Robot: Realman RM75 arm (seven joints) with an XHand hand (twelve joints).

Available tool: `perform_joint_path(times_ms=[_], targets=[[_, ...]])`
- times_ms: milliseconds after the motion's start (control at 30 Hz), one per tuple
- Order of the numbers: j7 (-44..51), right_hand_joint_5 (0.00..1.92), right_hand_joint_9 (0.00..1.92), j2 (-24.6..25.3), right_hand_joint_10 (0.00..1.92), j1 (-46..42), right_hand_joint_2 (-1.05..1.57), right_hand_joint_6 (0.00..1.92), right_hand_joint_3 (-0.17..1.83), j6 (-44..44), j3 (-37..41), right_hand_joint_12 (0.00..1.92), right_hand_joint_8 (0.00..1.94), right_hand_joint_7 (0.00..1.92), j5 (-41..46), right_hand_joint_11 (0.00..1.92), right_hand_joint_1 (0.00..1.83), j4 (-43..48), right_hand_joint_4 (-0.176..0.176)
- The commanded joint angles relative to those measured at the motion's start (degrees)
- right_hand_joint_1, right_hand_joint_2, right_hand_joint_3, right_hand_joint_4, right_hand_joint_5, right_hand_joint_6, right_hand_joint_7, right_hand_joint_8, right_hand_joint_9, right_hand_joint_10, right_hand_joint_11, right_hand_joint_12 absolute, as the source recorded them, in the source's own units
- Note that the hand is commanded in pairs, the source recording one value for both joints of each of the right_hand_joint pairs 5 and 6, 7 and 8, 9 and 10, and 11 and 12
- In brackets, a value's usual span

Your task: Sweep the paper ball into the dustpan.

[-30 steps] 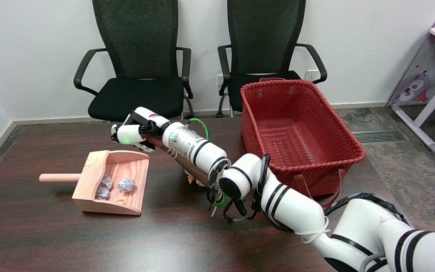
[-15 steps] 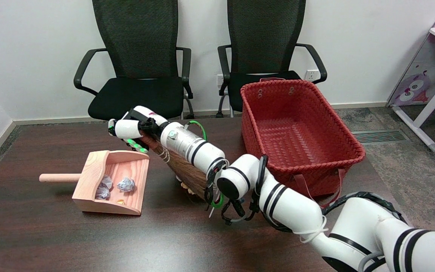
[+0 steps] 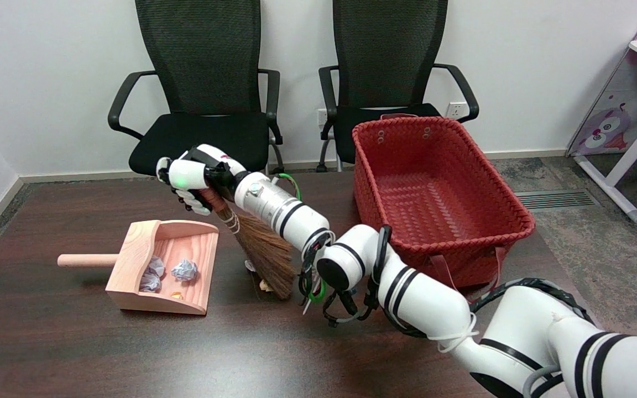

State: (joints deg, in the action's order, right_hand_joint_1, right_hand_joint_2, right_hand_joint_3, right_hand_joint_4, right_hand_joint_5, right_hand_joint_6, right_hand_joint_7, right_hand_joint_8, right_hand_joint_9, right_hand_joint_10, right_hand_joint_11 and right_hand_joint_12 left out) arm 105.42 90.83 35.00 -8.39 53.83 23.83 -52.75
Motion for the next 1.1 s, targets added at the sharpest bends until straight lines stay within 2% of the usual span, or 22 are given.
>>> perform_joint_path(times_ms=[33,300,1100], targets=[[-3.90,1.92,1.92,-0.04,1.92,0.59,1.44,1.92,1.83,-5.98,-0.17,1.92,1.92,1.92,3.50,1.92,0.74,1.38,0.026],[-3.90,1.92,1.92,-0.12,1.92,0.51,1.43,1.92,1.83,-9.45,-1.45,1.92,1.92,1.92,6.58,1.92,0.72,2.61,0.026],[-9.00,1.92,1.92,-0.47,1.92,0.07,1.44,1.92,1.83,-12.79,-1.74,1.92,1.92,1.92,6.84,1.92,0.67,3.59,0.027]])
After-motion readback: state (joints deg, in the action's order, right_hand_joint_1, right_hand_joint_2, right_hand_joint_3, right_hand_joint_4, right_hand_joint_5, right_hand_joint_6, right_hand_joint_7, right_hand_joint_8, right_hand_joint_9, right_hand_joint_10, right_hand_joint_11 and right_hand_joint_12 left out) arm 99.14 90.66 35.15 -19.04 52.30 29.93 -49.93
